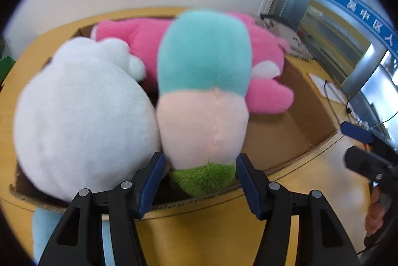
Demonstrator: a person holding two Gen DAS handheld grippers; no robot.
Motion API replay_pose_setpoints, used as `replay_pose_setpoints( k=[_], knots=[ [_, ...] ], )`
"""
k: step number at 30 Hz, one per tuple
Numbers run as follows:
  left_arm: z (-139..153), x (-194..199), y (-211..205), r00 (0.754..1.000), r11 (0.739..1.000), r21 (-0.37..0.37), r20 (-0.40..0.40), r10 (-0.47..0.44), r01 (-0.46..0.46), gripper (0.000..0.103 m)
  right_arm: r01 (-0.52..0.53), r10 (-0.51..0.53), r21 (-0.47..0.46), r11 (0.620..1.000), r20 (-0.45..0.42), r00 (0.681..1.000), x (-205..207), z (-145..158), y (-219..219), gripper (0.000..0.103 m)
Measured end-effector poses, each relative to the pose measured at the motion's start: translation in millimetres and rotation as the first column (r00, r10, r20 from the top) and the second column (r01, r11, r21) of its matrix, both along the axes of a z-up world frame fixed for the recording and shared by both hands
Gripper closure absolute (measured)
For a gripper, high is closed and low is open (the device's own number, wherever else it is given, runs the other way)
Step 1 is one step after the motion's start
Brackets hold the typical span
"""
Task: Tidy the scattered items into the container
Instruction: 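Lower the teal-and-pink plush beside the pink bear and open both tools, then move both tools to the light-blue plush with the red collar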
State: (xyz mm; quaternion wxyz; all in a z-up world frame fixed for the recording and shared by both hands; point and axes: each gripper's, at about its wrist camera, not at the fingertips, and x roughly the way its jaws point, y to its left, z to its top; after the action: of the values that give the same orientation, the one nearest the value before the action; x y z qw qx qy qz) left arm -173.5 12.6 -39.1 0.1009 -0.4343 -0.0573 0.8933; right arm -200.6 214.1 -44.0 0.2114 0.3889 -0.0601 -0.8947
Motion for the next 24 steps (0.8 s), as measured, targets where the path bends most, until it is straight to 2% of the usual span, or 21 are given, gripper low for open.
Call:
replay_pose_setpoints(
  k=[3, 5, 6, 7, 11, 17, 24],
  knots=[
    [26, 32, -14, 0.998, 0.999, 0.034, -0.065, 0.006, -0.003, 0.043, 0.002, -0.002, 0.011, 1.0, -0.039, 0.999, 10, 7, -7, 0.0],
    [43, 53, -22, 0.993, 1.0, 0.017, -0.115, 0.017, -0.015, 0.037, 0.014, -0.011, 0.036, 0.999, -0.068, 0.998, 15, 14, -14, 0.0],
    [50, 64, -26, 0.99, 1.0, 0.004, -0.138, 0.027, -0.027, 0.029, 0.024, -0.02, 0.054, 0.998, -0.082, 0.996, 18, 18, -18, 0.0],
    [56, 78, -32, 0.986, 0.999, -0.005, -0.162, 0.042, -0.043, 0.025, 0.04, -0.032, 0.076, 0.996, -0.1, 0.994, 23, 22, -23, 0.0],
    [68, 119, -50, 0.973, 0.997, -0.003, -0.217, 0.076, -0.079, 0.025, 0.095, -0.067, 0.153, 0.984, -0.178, 0.982, 52, 34, -39, 0.0],
    [73, 153, -67, 0.962, 0.995, 0.003, -0.254, 0.102, -0.105, 0.025, 0.177, -0.13, 0.185, 0.967, -0.241, 0.962, 90, 48, -50, 0.0],
    [70, 167, -77, 0.966, 0.996, 0.016, -0.242, 0.089, -0.087, 0.025, 0.178, -0.116, 0.236, 0.955, -0.255, 0.96, 116, 51, -64, 0.0]
  ],
)
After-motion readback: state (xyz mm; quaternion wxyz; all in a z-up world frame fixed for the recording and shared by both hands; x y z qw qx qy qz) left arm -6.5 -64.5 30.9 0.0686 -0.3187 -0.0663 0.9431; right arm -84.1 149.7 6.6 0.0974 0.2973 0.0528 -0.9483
